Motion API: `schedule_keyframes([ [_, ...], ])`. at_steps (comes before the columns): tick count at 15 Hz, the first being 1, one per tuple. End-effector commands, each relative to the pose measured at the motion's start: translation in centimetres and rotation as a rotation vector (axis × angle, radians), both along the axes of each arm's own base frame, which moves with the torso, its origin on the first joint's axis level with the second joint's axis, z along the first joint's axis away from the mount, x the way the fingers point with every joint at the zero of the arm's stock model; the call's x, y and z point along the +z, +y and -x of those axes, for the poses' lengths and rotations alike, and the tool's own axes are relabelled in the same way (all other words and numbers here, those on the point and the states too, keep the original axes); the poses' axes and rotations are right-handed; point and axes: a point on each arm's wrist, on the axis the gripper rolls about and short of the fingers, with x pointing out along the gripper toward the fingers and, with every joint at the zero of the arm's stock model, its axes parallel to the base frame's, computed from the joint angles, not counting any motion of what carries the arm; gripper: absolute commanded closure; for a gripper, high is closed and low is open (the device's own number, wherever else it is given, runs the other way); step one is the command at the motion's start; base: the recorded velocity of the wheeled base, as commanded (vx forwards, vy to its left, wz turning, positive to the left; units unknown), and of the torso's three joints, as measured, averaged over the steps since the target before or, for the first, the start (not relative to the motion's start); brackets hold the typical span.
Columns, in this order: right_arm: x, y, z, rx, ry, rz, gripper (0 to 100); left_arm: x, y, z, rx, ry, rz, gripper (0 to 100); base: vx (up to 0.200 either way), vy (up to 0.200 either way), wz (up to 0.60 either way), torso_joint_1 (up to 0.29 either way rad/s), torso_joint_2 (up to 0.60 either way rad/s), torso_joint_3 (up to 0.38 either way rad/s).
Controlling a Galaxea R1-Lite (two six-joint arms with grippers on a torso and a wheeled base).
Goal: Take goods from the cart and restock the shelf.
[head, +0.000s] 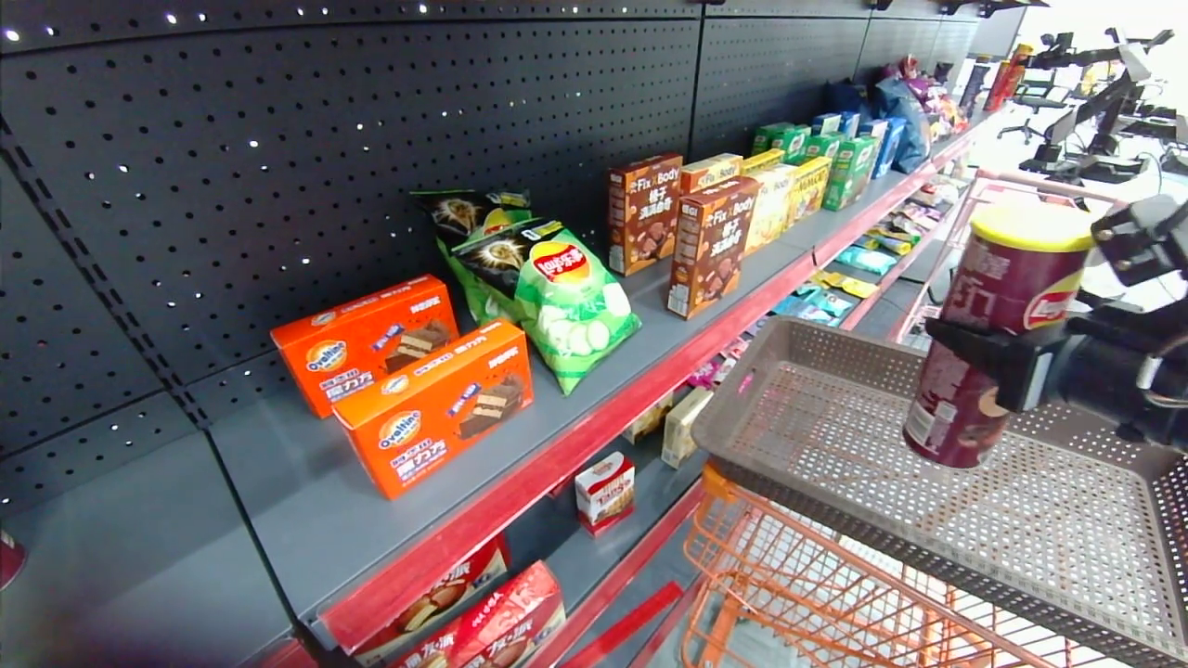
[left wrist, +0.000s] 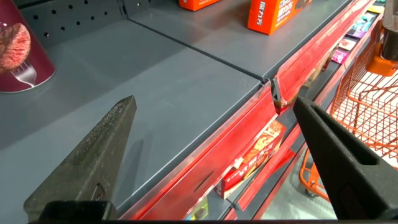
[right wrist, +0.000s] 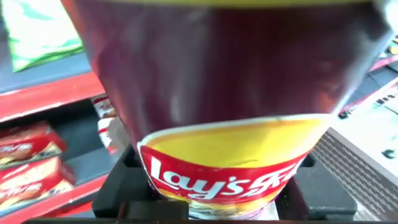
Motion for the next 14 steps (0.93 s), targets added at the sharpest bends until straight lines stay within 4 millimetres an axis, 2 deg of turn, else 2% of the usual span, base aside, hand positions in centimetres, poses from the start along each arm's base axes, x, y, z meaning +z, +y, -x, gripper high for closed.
schedule_keyframes([
  [1,0.8,-1.4,6.8,0.0,-0.079,-0.038,100,0.0,0.0,0.0,0.001,0.001,0.001,0,0.0,0.0,0.0,0.0,0.0,0.0],
  [6,0.4,-2.6,11.4,0.051,-0.152,-0.085,100,0.0,0.0,0.0,0.001,0.0,0.0,0,0.0,0.0,0.0,0.0,0.0,0.0],
  [10,-0.1,-3.4,11.3,-0.112,-0.137,-0.068,100,0.0,0.0,0.0,0.001,0.0,0.001,0,0.0,0.0,0.0,0.0,0.0,0.0],
  [12,-2.5,-4.2,12.3,-0.165,-0.051,-0.051,100,0.0,0.0,0.0,0.001,0.0,0.001,0,0.0,0.0,0.0,0.0,0.0,0.0],
  [14,-2.8,-5.4,12.3,-0.153,-0.02,-0.049,100,0.0,0.0,0.0,0.001,0.0,0.001,0,0.0,0.0,0.0,0.0,0.0,0.0],
])
